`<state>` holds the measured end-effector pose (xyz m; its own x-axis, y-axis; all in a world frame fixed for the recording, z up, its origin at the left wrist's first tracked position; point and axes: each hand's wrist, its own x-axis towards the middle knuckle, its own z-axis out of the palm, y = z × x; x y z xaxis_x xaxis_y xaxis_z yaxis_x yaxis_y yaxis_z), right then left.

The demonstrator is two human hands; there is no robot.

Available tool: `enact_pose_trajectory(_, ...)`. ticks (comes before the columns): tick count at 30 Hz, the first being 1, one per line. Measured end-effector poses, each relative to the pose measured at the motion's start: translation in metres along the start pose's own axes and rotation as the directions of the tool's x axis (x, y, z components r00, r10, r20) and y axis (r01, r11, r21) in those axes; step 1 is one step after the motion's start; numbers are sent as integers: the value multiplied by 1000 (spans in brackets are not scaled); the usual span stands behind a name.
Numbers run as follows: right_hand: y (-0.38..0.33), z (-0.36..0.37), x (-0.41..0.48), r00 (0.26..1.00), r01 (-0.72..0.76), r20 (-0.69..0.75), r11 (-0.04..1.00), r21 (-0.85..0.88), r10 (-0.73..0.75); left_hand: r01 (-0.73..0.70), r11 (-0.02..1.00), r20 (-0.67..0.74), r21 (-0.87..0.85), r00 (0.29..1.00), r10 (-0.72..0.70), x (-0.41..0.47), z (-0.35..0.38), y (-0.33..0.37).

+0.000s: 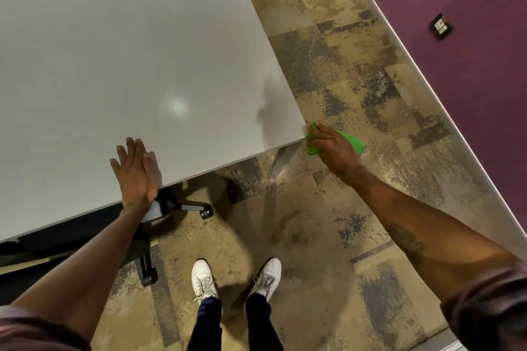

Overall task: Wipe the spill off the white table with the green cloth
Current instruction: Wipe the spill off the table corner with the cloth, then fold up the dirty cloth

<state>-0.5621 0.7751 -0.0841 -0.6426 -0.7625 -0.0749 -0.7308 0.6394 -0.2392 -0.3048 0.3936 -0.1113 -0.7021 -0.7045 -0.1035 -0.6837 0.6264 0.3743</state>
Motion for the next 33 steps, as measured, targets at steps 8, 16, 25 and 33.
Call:
enact_pose_trajectory(8, -11, -34, -12, 980, -177, -58, 964, 200, 192, 24, 992, 120, 124, 992, -39, -4, -11, 18)
enact_pose_trajectory(16, -60, -52, 13, 936, -304, -40, 860, 409, 350, -55, 953, 311, 297, 949, -43, -17, -12, 53)
enact_pose_trajectory(25, -146, -85, 57, 885, -349, -22, 695, 629, 464, -69, 984, 292, 162, 956, 19, -24, -69, 73)
enact_pose_trajectory(33, -238, -77, 92, 877, -358, 73, 546, 757, 474, 94, 968, 286, -234, 958, -23, -5, -114, 47)
